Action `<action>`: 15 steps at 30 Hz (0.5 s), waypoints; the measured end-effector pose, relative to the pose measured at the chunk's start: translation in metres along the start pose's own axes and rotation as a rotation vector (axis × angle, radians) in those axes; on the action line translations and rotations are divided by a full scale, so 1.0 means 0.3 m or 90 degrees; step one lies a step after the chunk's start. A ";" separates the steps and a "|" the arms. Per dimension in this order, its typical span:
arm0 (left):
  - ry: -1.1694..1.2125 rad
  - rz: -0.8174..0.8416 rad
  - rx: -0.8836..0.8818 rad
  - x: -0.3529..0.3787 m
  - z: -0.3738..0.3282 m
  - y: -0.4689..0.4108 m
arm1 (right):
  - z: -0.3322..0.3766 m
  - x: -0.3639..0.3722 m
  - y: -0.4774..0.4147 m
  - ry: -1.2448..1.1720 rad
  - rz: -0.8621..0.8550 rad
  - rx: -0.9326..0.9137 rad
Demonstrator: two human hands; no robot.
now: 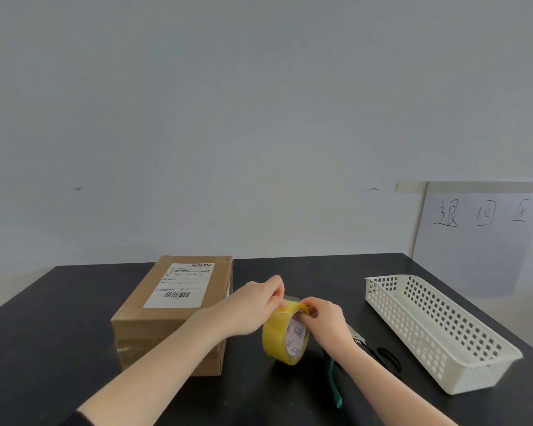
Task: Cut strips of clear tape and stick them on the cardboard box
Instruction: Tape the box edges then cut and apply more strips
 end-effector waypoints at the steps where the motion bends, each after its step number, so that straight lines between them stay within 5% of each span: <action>1: 0.007 -0.002 -0.002 -0.007 0.009 0.009 | 0.011 0.000 -0.001 0.016 0.006 -0.009; 15: -0.033 -0.178 -0.063 -0.153 0.155 0.133 | 0.030 0.071 0.011 0.234 0.194 0.038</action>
Point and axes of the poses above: each hand's wrist, its own y-axis away from the middle knuckle, its own x-axis out of the palm, z = x × y, the point moved 9 cm from there along -y, towards the middle knuckle, and after that the axes turned 4 degrees about -y, right-handed, at the moved point
